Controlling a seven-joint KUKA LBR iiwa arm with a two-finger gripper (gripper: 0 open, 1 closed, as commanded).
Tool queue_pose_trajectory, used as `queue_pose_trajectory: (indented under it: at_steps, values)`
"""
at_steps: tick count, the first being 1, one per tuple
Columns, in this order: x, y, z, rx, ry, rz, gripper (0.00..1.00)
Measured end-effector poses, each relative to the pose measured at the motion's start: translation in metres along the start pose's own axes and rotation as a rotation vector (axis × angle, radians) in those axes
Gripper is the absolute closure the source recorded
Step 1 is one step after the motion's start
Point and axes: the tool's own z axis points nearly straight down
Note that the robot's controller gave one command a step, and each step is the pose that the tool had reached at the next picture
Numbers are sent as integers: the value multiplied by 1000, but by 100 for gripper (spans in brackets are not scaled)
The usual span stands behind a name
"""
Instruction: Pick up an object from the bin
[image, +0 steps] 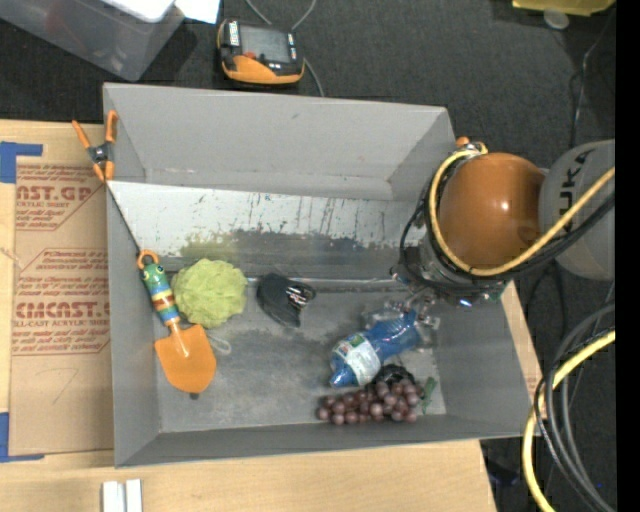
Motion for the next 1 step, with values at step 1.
queue_pose_trajectory:
  at_steps: [1]
  values:
    - [-6,1,1,1,-2,-2,100]
